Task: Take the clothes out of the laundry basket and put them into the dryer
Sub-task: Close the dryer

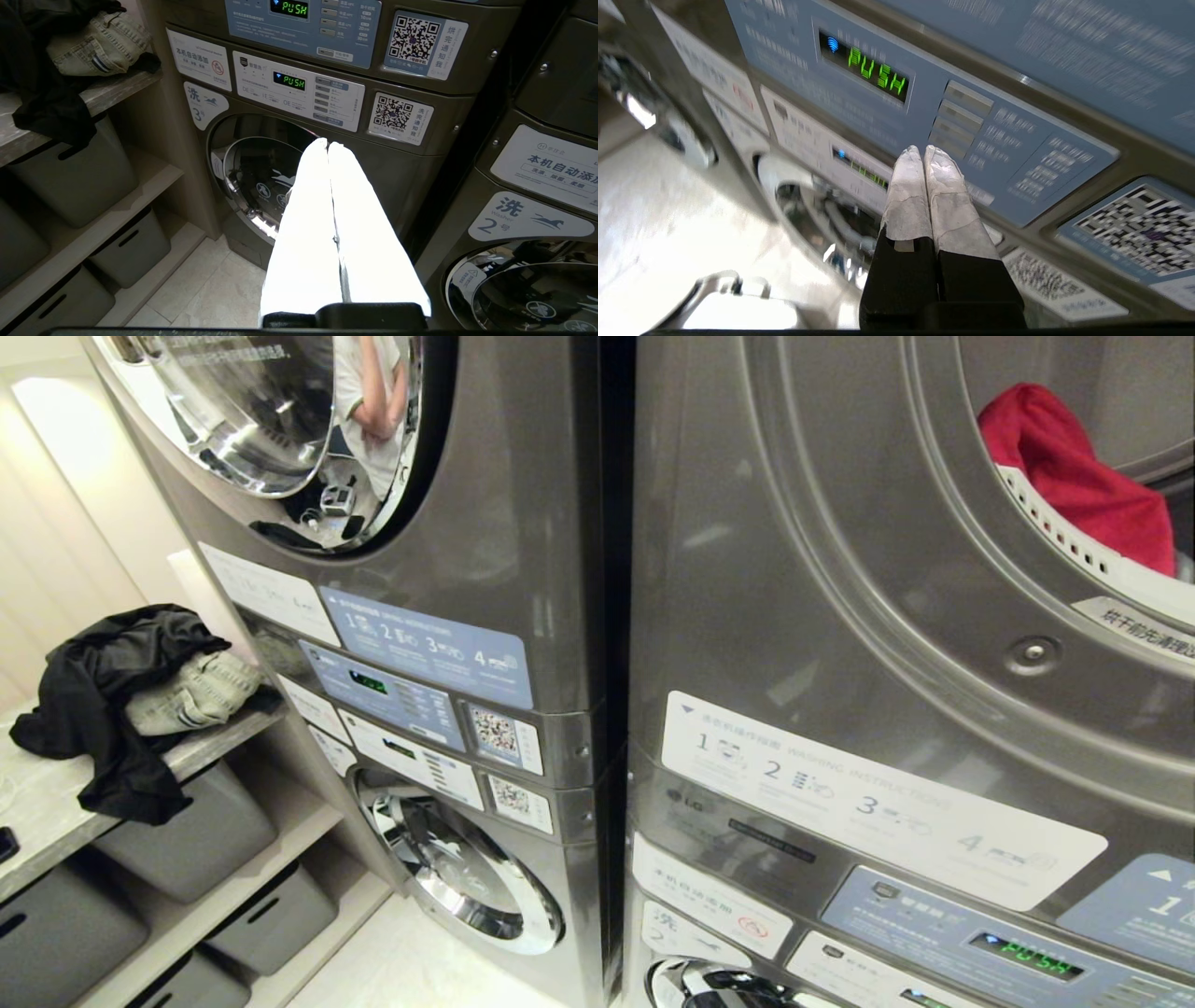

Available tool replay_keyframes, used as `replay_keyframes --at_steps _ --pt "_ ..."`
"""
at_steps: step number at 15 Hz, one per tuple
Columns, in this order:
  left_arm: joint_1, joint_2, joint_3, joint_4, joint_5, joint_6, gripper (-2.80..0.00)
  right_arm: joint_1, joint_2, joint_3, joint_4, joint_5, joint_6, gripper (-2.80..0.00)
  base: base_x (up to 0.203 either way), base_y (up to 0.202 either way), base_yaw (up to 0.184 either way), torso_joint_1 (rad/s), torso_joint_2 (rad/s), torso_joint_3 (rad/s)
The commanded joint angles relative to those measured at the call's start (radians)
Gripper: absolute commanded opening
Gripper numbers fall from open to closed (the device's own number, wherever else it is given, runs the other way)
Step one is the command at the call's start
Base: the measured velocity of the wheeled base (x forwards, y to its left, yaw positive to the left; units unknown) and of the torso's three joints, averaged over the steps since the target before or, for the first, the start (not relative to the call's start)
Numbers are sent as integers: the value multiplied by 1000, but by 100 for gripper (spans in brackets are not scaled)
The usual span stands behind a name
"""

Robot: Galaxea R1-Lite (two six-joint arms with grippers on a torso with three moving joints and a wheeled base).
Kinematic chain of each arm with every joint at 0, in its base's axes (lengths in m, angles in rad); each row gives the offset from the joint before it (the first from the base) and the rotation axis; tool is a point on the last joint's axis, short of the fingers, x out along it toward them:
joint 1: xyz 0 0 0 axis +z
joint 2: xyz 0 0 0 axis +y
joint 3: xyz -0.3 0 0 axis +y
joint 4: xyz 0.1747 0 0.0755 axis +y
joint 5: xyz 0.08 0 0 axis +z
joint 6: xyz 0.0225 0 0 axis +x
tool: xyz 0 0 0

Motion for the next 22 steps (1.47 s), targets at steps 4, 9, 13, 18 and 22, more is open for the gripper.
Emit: replay_keyframes --at_steps 4,9,13,18,22 --pt "0 -2 32 -1 -1 1 -280 14 -175 3 6 -36 59 -280 0 0 0 0 0 0" --pt "0 -2 32 -1 -1 1 -280 14 -175 3 6 -38 60 -280 0 0 0 0 0 0" --pt "0 -2 32 -1 -1 1 -280 14 -175 3 5 -42 93 -280 0 0 0 0 0 0" --pt "0 -2 32 -1 1 1 -280 14 -175 3 2 -49 118 -280 0 0 0 0 0 0" --pt "0 -2 32 -1 1 -3 -280 14 -175 3 2 -49 119 -280 0 0 0 0 0 0"
